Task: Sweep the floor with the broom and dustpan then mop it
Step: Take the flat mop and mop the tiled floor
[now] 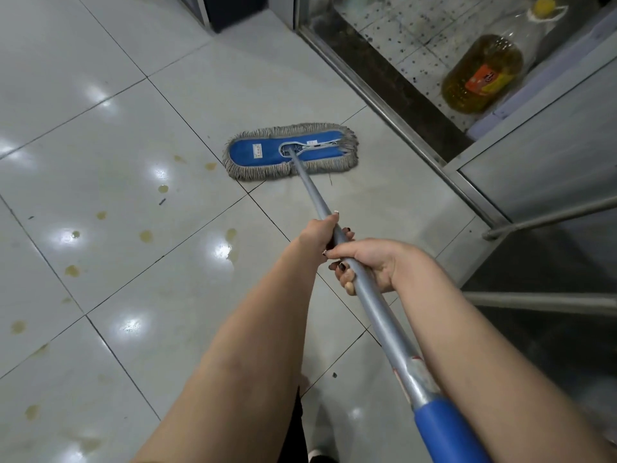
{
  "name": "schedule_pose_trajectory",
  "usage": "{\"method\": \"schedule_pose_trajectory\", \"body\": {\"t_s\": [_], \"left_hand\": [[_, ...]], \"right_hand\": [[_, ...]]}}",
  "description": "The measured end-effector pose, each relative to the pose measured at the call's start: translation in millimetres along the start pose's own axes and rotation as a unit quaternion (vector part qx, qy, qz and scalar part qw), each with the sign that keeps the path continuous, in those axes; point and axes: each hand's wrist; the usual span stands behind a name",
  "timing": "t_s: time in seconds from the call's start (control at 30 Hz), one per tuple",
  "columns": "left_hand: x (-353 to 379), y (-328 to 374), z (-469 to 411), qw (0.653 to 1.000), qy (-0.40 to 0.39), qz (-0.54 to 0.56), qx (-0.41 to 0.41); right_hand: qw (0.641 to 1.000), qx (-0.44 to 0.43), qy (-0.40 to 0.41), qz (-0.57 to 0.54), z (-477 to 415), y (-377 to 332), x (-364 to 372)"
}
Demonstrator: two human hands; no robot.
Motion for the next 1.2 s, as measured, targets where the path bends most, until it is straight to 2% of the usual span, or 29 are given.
{"method": "schedule_pose_trajectory", "body": {"t_s": [0.13, 0.4, 0.6, 0.83, 1.2], "left_hand": [[2, -6, 1, 0.997, -0.009, 0.064, -0.036], [5, -51, 24, 1.0, 0.0, -0.02, -0.023], [0, -115, 64, 0.997, 0.005, -0.071, -0.018], [-19, -179, 114, 0.994, -0.063, -0.05, -0.077], [-102, -218, 177, 0.979, -0.124, -0.116, -0.114]], "right_hand": [[0.998, -0.017, -0.01, -0.063, -8, 14, 2], [0.984, -0.052, -0.043, -0.166, -12, 76, 2], [0.99, -0.04, -0.047, -0.129, 6, 150, -2], [0.994, -0.025, -0.045, -0.101, 31, 230, 0], [0.991, -0.032, -0.032, -0.126, 41, 310, 83]]}}
Point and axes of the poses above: each hand's wrist, its own z-axis away from the middle knuckle, its own x-axis out of the palm, y = z × x, and after that the axes turned 3 degrees about x, right-handed
